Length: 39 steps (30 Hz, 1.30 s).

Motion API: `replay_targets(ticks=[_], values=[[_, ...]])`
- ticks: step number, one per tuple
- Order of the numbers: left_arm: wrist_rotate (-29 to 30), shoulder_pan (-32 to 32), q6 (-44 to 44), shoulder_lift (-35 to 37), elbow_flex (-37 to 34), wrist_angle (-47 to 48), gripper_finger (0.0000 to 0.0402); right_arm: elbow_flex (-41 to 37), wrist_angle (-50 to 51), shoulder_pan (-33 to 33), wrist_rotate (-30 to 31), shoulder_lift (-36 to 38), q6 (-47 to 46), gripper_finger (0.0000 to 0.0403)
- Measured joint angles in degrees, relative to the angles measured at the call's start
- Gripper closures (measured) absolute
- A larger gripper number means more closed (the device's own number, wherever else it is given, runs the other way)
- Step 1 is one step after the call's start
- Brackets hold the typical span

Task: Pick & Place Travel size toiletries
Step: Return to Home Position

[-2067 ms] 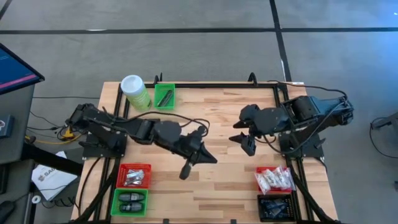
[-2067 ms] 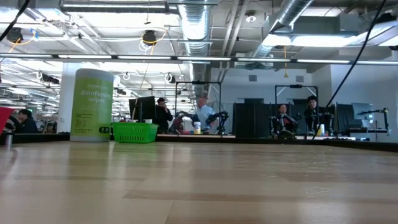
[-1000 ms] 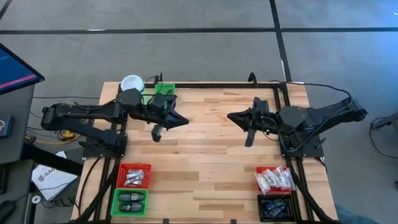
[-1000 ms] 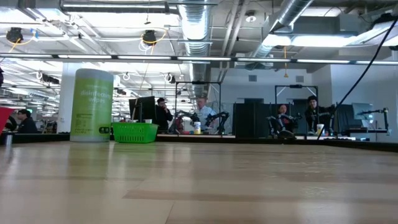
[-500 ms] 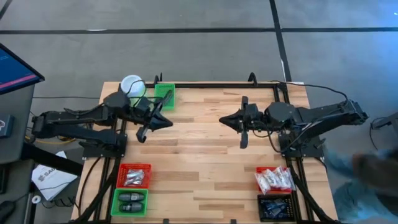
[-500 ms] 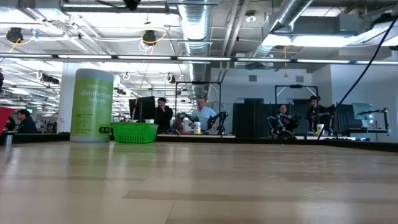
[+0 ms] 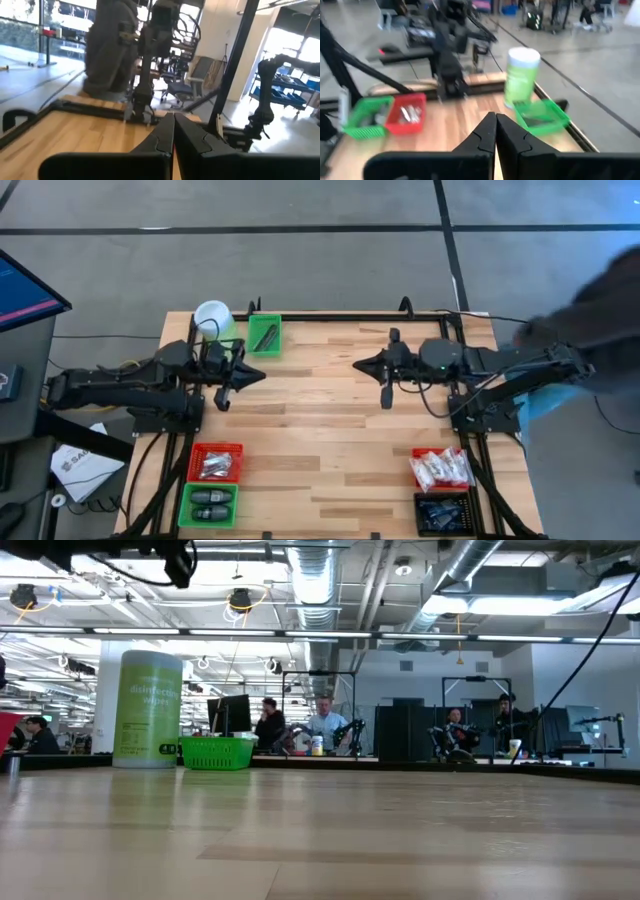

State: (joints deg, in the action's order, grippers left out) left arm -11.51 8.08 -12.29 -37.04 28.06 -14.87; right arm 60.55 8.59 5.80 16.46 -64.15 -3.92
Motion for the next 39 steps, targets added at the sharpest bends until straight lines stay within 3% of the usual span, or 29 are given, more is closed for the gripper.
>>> replay_targets(ticks=[9, 16, 27, 39], values=[[7.2, 0.0, -6.5, 1.0, -2.8, -1.1, 0.04, 0.0, 5.0, -3.0, 0.0, 2.5, 7.2, 0.0402], [8.6, 0.0, -3.1, 0.6, -2.8, -1.4, 0.04, -0.4, 8.0, -4.5, 0.0, 6.2, 10.4, 0.0402], [13.4, -1.1, -6.7, -1.3, -2.8, -1.6, 0.04, -17.7, 1.4, -3.3, 0.4, 21.9, -1.3, 0.0403], [17.8, -5.7, -6.2, -7.5, -2.8, -2.0, 0.04, -29.1, 4.3, -5.7, 0.3, 39.5, -2.6, 0.0403]])
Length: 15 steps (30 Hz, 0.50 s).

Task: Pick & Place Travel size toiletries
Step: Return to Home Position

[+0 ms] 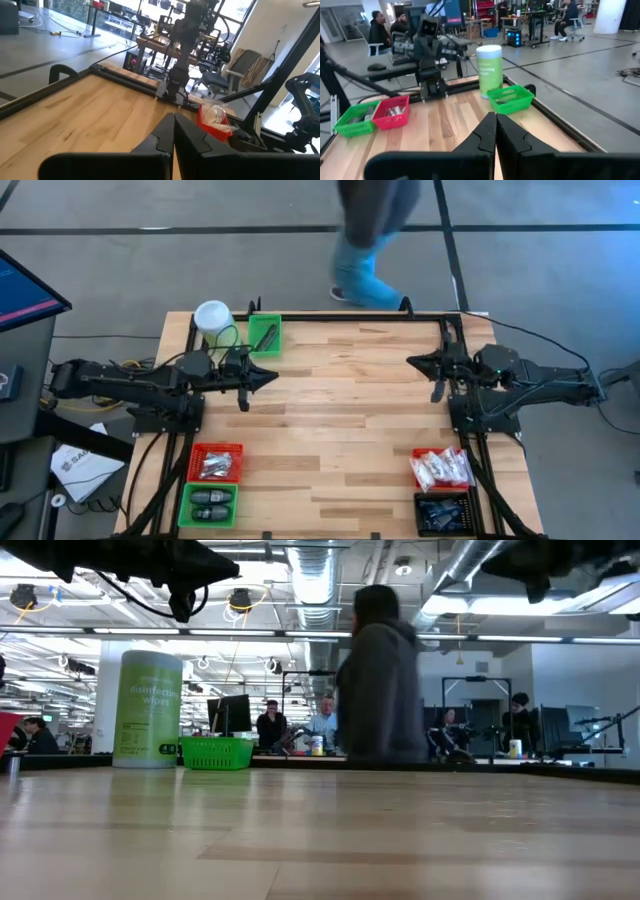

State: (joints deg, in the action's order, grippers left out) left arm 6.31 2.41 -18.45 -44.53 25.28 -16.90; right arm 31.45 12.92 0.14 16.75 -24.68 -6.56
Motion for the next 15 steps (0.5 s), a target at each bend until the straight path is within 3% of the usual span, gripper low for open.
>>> replay_targets(ticks=[15], values=[[4.3, -3.1, -1.3, -2.1, 0.0, -5.5, 0.04, -12.4, 1.5, -2.4, -1.7, 21.2, -0.4, 0.0403]])
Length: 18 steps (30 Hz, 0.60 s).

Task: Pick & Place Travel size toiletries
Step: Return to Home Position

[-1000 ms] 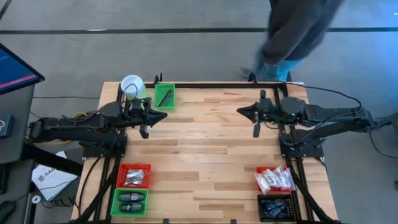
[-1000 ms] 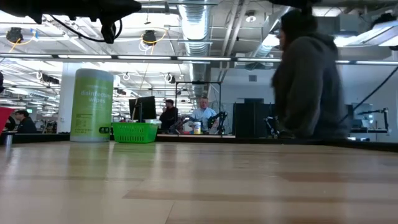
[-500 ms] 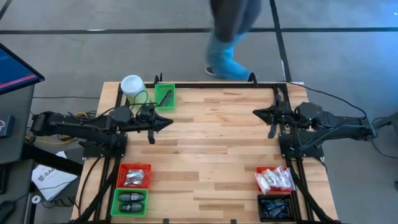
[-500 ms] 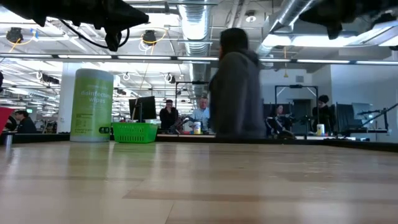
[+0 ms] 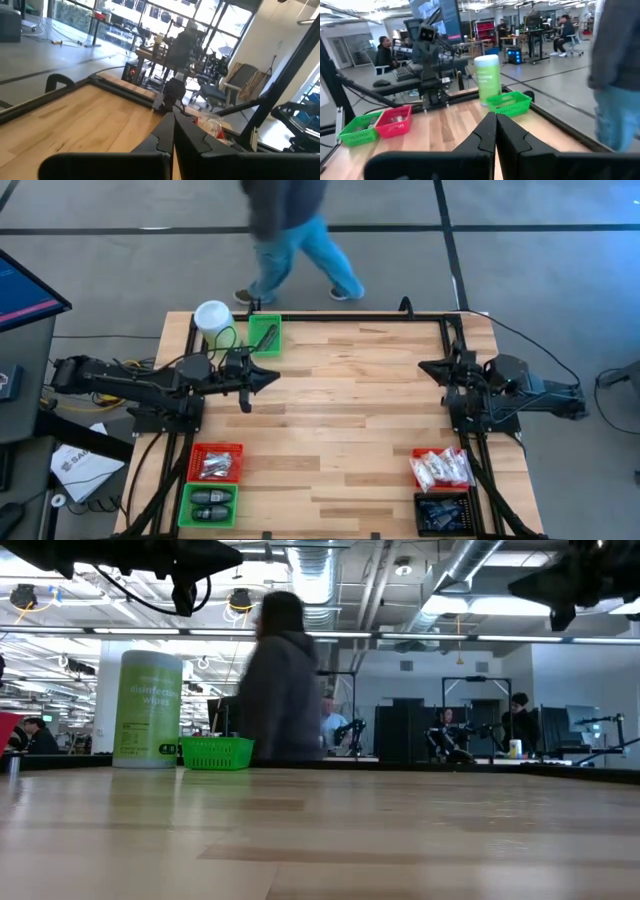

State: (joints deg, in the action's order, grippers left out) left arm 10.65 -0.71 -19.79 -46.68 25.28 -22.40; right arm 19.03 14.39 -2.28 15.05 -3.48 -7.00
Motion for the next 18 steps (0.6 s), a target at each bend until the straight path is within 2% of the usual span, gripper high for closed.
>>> replay_targets(ticks=[4, 12, 18], values=[[0.2, 0.0, 0.0, 0.0, 0.0, -0.2, 0.04, -3.0, 0.9, 0.0, -1.4, 3.4, -0.6, 0.0403], [0.3, 0.0, -0.2, 0.0, 0.0, -0.9, 0.04, -7.5, 0.0, 0.0, -5.0, 3.3, -0.6, 0.0403], [0.3, 0.0, -0.2, 0.0, 0.0, -1.0, 0.04, -10.1, -0.1, 0.0, -10.3, 3.3, -0.4, 0.0403]])
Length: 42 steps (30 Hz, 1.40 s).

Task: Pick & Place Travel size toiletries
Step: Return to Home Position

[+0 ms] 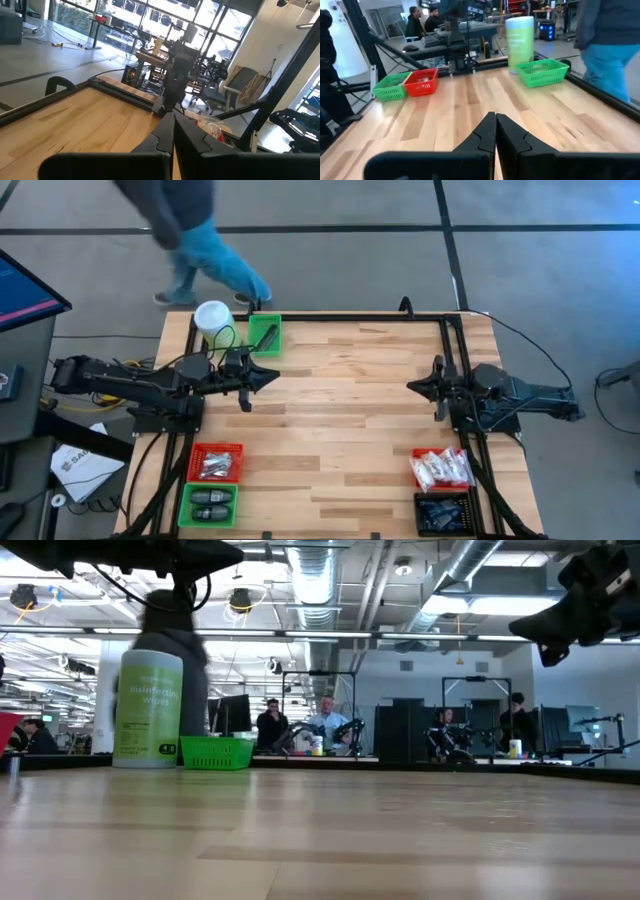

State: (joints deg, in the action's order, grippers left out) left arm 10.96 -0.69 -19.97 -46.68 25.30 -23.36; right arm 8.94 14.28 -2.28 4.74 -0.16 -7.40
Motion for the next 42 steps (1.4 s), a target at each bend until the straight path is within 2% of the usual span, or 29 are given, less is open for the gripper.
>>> replay_targets(ticks=[9, 18, 24, 33, 37, 42], values=[[0.0, 0.0, 0.0, 0.0, 0.0, -0.1, 0.04, 0.0, 0.3, -0.1, -0.2, -0.1, 1.4, 0.0403], [-0.2, 0.0, 0.2, 0.0, 0.0, -0.1, 0.04, 0.0, 0.9, -0.1, 2.6, -0.2, 1.8, 0.0403], [-0.2, 0.0, 0.2, 0.0, 0.0, -0.1, 0.04, -4.2, -2.2, 0.2, 0.8, -0.2, -4.1, 0.0403], [-1.1, 0.0, 0.5, 0.0, 0.0, -0.3, 0.04, -4.2, -2.0, 1.1, 0.1, -2.1, -4.0, 0.0403], [-1.4, 0.0, 1.7, 0.0, 0.0, -0.3, 0.04, -4.2, -1.9, 1.1, 0.2, -2.1, -10.6, 0.0403], [-1.4, 0.0, 2.6, 0.0, 0.0, -0.3, 0.04, -4.1, -1.7, 1.1, 0.2, -2.1, -30.0, 0.0403]])
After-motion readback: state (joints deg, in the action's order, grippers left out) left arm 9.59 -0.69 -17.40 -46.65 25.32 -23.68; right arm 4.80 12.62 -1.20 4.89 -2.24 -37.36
